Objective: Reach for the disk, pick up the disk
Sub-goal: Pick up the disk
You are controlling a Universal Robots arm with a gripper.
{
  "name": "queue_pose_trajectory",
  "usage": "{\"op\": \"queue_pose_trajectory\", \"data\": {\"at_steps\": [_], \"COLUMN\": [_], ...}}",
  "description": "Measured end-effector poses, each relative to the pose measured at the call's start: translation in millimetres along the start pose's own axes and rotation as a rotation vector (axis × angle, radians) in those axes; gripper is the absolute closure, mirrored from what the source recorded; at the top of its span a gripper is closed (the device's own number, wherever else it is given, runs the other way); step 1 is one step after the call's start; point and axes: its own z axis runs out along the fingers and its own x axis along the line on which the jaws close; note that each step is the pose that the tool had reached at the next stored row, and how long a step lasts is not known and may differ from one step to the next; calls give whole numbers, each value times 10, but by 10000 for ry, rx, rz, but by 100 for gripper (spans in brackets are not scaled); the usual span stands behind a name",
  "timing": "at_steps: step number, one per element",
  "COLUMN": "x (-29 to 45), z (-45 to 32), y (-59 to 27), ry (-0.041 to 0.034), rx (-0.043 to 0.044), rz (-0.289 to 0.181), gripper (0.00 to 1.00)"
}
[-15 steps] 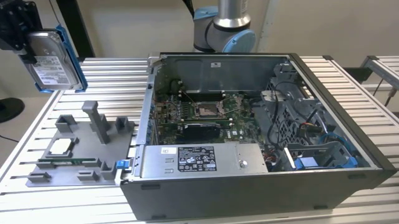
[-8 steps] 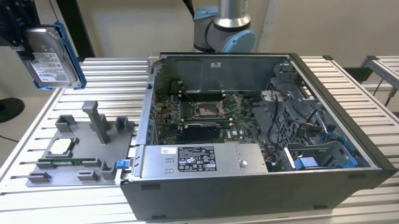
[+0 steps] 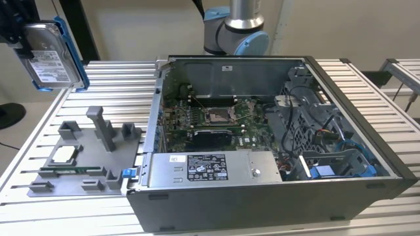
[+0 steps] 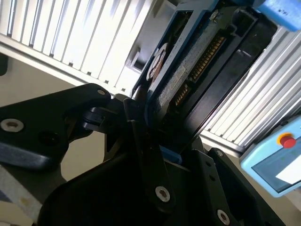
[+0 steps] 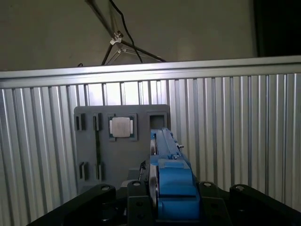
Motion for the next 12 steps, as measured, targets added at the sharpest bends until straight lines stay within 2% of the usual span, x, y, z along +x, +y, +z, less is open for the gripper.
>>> {"op": "queue_pose_trajectory", "data": {"at_steps": [12], "x": [-3], "z": [-231], "y": [-4], "ry": [-1], "rx": [1], "rz": [-1], "gripper": [100]}}
